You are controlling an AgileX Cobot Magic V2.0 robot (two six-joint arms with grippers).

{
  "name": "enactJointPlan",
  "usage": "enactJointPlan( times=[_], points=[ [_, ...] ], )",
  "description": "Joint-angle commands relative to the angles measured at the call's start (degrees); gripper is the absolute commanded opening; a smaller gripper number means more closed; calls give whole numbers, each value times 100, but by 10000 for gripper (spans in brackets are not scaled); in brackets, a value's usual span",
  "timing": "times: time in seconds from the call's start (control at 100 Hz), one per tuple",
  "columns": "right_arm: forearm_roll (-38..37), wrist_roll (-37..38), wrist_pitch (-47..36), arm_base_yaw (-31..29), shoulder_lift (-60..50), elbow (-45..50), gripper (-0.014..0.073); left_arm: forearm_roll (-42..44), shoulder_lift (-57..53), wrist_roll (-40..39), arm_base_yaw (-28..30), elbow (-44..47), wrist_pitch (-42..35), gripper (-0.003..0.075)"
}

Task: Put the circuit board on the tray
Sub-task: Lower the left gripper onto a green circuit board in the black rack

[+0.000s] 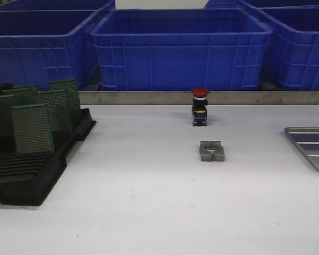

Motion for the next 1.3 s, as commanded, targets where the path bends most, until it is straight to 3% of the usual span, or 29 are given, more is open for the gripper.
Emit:
enactJointPlan(
  times=[0.0, 0.22, 0.53, 0.81, 1.07, 1.29],
  points=[
    [-63, -26, -486, 0, -126, -77, -67, -82, 11, 176, 1, -275, -611, 449],
    [-63, -26, -486, 0, -126, -77, -67, -423, 712, 1031, 1, -1106, -187, 449],
    [-63, -26, -486, 0, -126, -77, -67, -2190, 2371, 4552, 1, -2471, 1405, 449],
    [-63, -26, -486, 0, -126, -77, -67, -2449, 3405, 6672, 1, -2824, 1950, 449],
    [-63, -26, -486, 0, -126, -77, -67, -2449, 3912, 8068, 1, -2824, 1921, 449],
    [-63, -26, -486, 0, -126, -77, -67, -2438, 4295, 8109, 1, -2824, 1602, 449]
  ],
)
